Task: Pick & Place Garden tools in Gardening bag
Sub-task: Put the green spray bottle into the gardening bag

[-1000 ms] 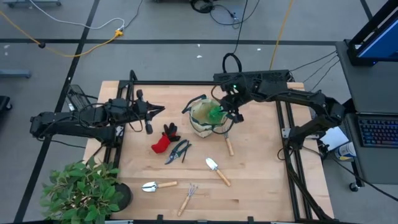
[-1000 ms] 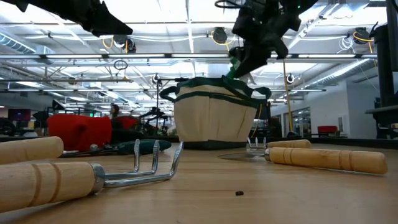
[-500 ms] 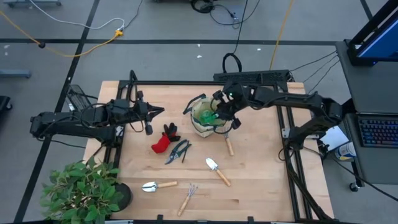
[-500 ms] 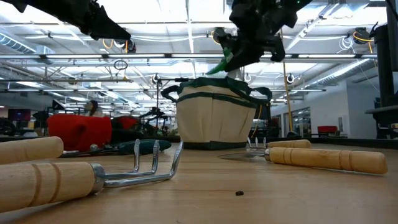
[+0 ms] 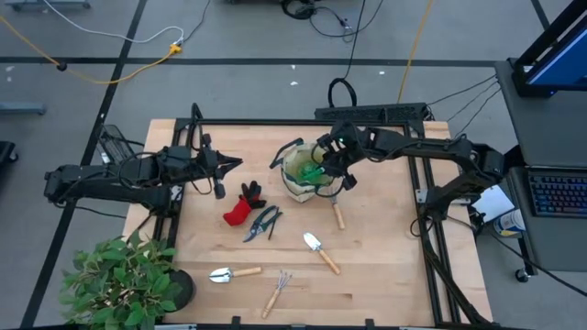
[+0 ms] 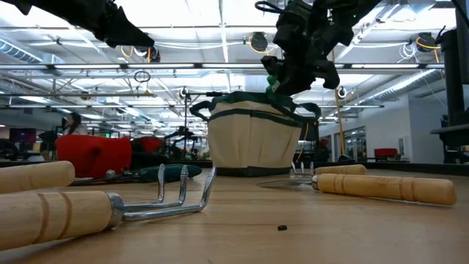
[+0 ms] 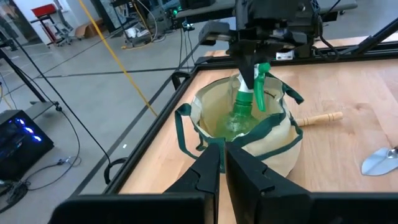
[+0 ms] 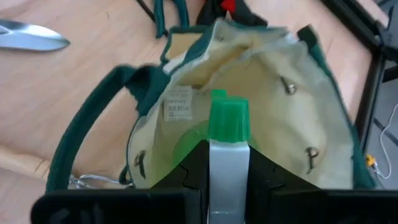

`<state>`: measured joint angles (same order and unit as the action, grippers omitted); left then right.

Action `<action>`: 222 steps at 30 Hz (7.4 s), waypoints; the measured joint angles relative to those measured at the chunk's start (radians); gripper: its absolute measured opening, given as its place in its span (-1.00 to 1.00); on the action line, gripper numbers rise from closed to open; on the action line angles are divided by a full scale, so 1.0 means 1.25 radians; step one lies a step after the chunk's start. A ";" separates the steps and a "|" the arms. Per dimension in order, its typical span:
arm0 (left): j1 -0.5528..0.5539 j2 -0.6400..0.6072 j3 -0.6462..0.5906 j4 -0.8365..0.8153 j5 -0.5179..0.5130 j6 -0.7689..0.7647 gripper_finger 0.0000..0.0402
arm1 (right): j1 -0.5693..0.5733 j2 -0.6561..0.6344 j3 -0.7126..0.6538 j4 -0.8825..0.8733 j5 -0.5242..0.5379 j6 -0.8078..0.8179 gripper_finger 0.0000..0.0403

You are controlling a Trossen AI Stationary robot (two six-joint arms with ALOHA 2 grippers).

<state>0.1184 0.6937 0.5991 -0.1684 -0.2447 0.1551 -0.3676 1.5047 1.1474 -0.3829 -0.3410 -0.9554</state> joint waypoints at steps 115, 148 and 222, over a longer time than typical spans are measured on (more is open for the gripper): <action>0.000 0.040 0.000 0.030 0.062 -0.046 -0.85 | -0.140 -0.082 -0.038 -0.064 0.386 0.922 -0.81; -0.040 0.714 0.422 -0.086 0.240 0.467 -0.01 | 0.081 -0.046 -0.037 0.017 0.231 0.835 -0.78; -0.038 0.793 0.491 -0.191 0.217 0.430 -0.84 | 0.053 -0.109 -0.039 -0.131 0.401 0.847 -0.38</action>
<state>0.0715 1.6852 1.2129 -0.4076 0.0261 0.6925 -0.3008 1.3685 1.0981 -0.5465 0.1604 0.1040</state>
